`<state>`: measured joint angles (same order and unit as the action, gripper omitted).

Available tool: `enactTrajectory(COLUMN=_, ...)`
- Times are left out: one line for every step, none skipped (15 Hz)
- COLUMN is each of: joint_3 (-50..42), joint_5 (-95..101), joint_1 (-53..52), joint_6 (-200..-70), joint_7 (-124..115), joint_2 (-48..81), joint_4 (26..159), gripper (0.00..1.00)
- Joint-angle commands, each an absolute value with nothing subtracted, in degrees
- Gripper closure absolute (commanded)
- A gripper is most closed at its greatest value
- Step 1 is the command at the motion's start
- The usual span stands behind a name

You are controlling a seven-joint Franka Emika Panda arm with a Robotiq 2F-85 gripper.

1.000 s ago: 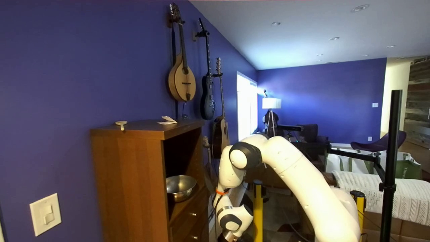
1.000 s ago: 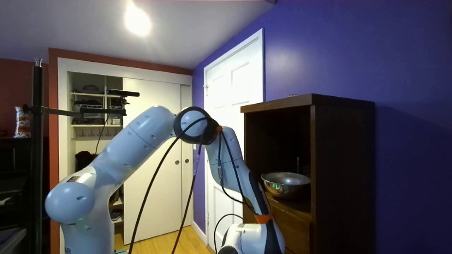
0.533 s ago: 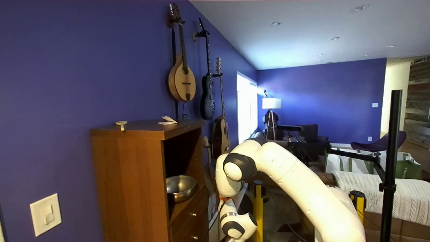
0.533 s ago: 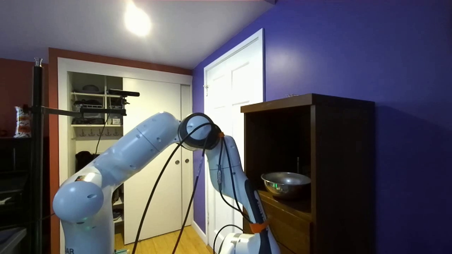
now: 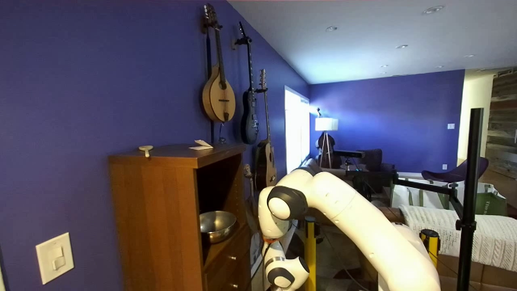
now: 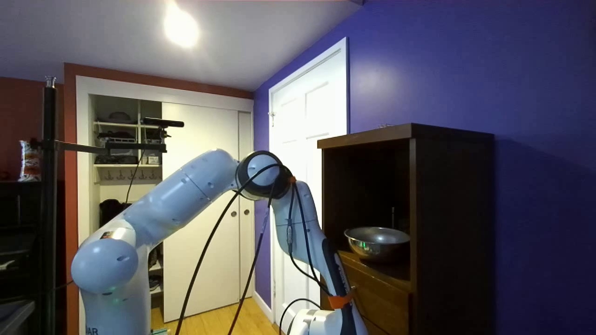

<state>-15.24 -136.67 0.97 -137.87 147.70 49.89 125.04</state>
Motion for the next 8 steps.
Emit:
enactTrajectory(joint_3=-15.59, joint_5=-138.53, joint_1=-0.7, joint_6=-136.4, joint_7=146.94, joint_2=51.94, joint_4=123.64, gripper=0.0)
enactTrajectory(joint_3=-15.46, joint_5=-138.94, joint_1=-0.74, joint_6=-135.86, joint_7=147.0, joint_2=52.5, joint_4=123.31, gripper=0.0)
enactTrajectory(joint_3=-15.16, joint_5=-139.07, joint_1=-0.93, joint_6=-135.68, joint_7=146.6, joint_2=53.55, joint_4=122.77, gripper=0.0)
enactTrajectory(joint_3=-15.06, joint_5=-139.62, joint_1=-1.26, joint_6=-135.55, joint_7=146.79, joint_2=54.29, joint_4=122.39, gripper=0.0)
enactTrajectory(joint_3=-15.0, joint_5=-140.83, joint_1=-1.57, joint_6=-135.34, joint_7=147.21, joint_2=55.07, joint_4=121.89, gripper=0.0)
enactTrajectory(joint_3=-14.85, joint_5=-141.75, joint_1=-1.71, joint_6=-134.8, joint_7=147.08, joint_2=55.83, joint_4=121.41, gripper=0.0)
enactTrajectory(joint_3=-14.83, joint_5=-142.72, joint_1=-2.04, joint_6=-134.29, joint_7=147.25, joint_2=56.42, joint_4=121.07, gripper=0.0)
enactTrajectory(joint_3=-14.85, joint_5=-143.8, joint_1=-2.35, joint_6=-133.64, joint_7=147.51, joint_2=57.03, joint_4=120.69, gripper=0.0)
